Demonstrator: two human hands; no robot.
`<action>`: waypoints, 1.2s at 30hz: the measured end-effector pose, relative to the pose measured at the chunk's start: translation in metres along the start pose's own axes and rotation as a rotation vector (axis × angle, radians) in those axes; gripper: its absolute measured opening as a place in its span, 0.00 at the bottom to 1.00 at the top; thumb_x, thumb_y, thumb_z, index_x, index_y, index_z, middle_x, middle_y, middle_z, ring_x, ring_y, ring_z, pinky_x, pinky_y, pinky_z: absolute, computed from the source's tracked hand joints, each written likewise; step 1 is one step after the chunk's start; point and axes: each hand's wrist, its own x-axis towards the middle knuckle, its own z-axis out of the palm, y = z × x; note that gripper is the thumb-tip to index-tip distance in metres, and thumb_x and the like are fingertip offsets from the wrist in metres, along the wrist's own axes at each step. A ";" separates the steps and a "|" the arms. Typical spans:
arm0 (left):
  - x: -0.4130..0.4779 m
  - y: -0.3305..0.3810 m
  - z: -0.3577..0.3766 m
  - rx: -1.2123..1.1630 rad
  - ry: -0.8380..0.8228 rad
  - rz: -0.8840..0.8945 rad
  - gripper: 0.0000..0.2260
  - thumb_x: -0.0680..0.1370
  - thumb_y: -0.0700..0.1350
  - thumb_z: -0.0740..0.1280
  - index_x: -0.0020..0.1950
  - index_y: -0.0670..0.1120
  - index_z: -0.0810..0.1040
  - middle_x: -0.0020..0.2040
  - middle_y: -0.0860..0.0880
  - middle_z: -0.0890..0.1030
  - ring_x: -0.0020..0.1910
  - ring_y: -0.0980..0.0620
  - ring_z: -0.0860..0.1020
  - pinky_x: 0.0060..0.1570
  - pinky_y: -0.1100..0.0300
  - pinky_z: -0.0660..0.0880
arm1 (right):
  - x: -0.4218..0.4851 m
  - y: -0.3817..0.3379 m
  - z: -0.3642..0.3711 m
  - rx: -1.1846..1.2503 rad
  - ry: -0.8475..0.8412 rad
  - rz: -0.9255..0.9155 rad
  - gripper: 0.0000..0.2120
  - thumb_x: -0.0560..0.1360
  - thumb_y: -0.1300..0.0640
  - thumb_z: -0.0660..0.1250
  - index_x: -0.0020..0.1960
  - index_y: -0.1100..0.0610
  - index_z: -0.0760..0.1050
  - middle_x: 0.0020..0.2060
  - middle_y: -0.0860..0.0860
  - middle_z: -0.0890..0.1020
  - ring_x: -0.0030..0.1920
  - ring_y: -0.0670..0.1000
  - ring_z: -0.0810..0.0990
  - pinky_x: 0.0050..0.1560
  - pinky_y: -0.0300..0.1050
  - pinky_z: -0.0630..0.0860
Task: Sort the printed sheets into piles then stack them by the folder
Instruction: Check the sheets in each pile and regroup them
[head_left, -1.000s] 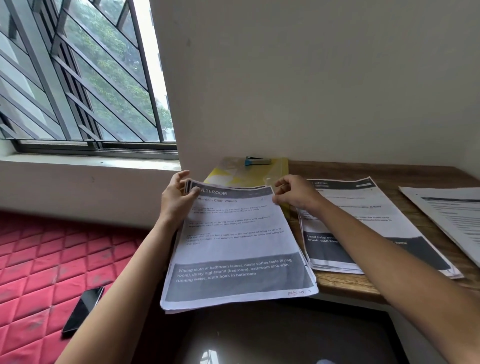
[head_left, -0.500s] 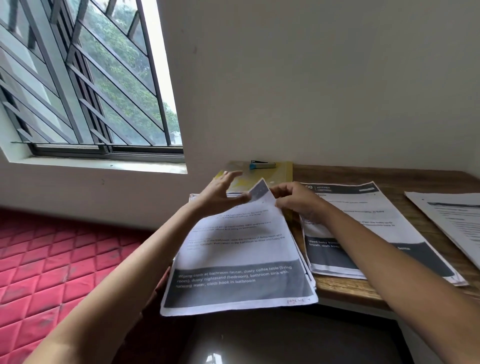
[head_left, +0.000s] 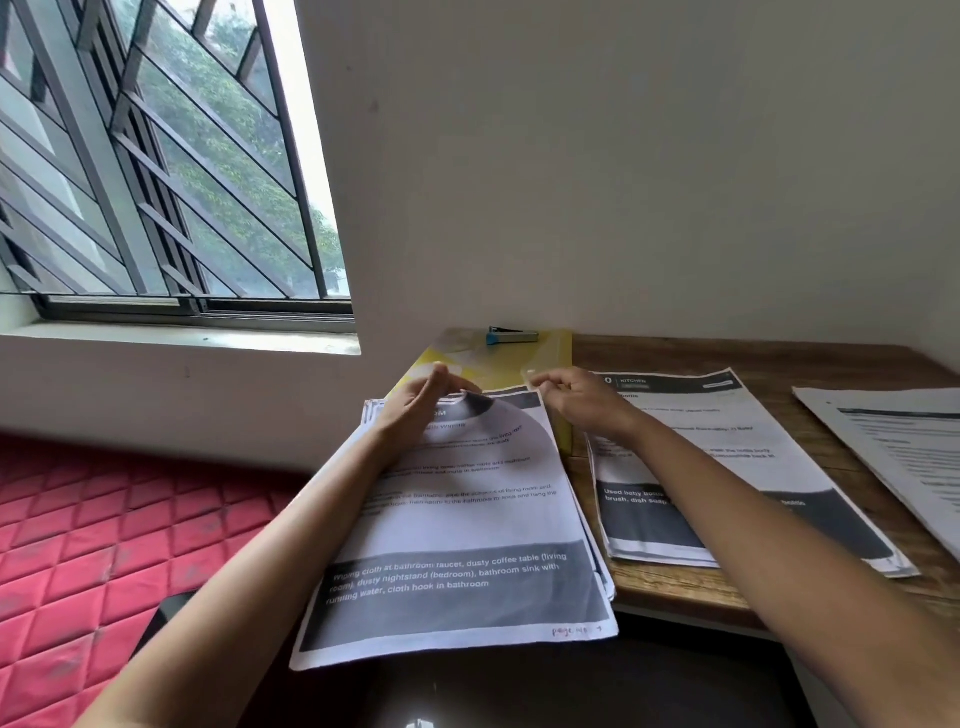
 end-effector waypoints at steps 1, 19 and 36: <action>0.000 -0.002 -0.001 -0.017 0.014 0.006 0.41 0.71 0.76 0.50 0.50 0.43 0.84 0.53 0.48 0.84 0.57 0.53 0.80 0.63 0.61 0.70 | 0.001 0.003 0.001 -0.086 0.029 0.029 0.14 0.80 0.56 0.58 0.61 0.59 0.77 0.58 0.52 0.79 0.56 0.52 0.77 0.51 0.42 0.71; 0.006 -0.012 0.000 -0.181 0.145 0.072 0.39 0.69 0.77 0.53 0.38 0.43 0.84 0.42 0.41 0.84 0.49 0.44 0.82 0.63 0.48 0.72 | 0.002 0.007 0.003 0.060 0.053 0.057 0.20 0.73 0.59 0.70 0.64 0.55 0.75 0.62 0.50 0.76 0.61 0.50 0.74 0.55 0.41 0.69; 0.005 -0.008 -0.001 -0.214 0.145 0.086 0.42 0.65 0.80 0.55 0.62 0.49 0.77 0.57 0.45 0.81 0.57 0.51 0.80 0.60 0.60 0.73 | -0.006 -0.009 0.004 0.435 -0.233 -0.079 0.18 0.83 0.48 0.52 0.62 0.53 0.75 0.57 0.48 0.81 0.61 0.47 0.77 0.64 0.44 0.70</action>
